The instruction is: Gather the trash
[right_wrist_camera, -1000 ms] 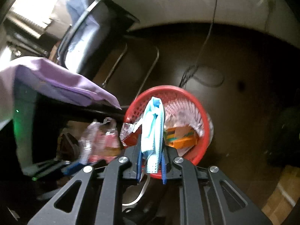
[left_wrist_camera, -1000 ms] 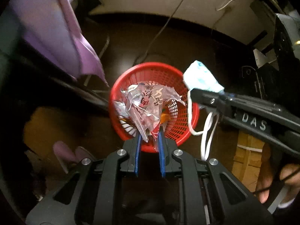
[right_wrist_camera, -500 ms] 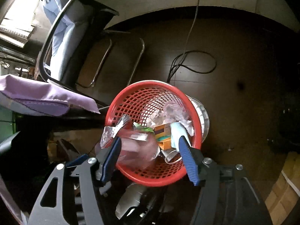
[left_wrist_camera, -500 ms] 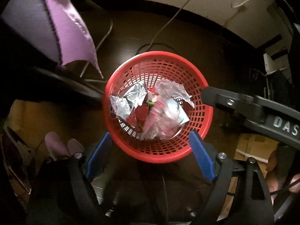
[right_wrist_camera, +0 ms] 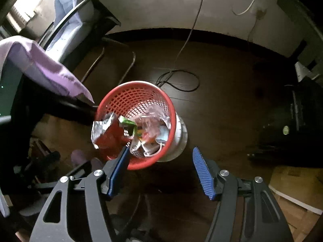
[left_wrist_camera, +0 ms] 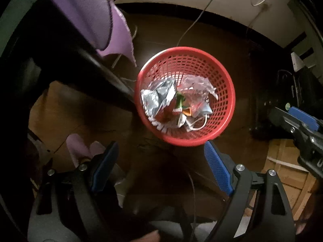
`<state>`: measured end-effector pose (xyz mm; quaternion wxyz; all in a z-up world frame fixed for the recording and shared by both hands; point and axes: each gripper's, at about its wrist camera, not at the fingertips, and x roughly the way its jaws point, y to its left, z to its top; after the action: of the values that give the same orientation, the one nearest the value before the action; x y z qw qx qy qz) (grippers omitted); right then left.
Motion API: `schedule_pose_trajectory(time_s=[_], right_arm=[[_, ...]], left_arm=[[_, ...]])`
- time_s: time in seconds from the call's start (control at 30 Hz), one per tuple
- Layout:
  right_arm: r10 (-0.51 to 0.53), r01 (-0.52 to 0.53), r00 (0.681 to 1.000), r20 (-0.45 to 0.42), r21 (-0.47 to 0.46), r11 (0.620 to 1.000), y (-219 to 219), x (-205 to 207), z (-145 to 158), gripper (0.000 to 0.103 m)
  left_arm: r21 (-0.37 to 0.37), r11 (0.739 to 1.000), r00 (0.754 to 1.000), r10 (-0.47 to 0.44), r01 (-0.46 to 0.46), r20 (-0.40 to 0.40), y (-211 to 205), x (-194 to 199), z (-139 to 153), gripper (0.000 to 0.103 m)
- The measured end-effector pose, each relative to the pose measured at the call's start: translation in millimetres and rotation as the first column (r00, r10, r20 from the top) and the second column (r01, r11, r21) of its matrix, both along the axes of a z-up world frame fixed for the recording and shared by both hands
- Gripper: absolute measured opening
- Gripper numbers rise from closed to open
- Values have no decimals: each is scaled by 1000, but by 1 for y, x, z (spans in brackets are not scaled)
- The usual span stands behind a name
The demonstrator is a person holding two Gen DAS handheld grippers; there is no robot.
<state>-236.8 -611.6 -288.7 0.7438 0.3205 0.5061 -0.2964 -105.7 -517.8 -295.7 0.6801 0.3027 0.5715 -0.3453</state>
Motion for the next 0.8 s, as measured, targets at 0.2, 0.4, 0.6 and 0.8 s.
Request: schedule_pose_trajectory(time_s=[0.2, 0.4, 0.6, 0.8], right_arm=[[-8, 8, 999, -38, -16, 1000, 23, -11, -1, 69], [-17, 16, 998, -52, -19, 1000, 39, -21, 5, 70], [-16, 13, 998, -67, -48, 999, 49, -32, 12, 70], [-5, 1, 997, -81, -51, 999, 61, -37, 14, 70]], left_arm=[[16, 1000, 1000, 0, 0, 7, 16, -2, 7, 83], [-28, 1000, 1000, -6, 6, 16, 31, -14, 24, 87], [-61, 998, 1000, -8, 10, 23, 42, -22, 40, 96], [-69, 997, 998, -17, 21, 58, 50, -31, 51, 96]])
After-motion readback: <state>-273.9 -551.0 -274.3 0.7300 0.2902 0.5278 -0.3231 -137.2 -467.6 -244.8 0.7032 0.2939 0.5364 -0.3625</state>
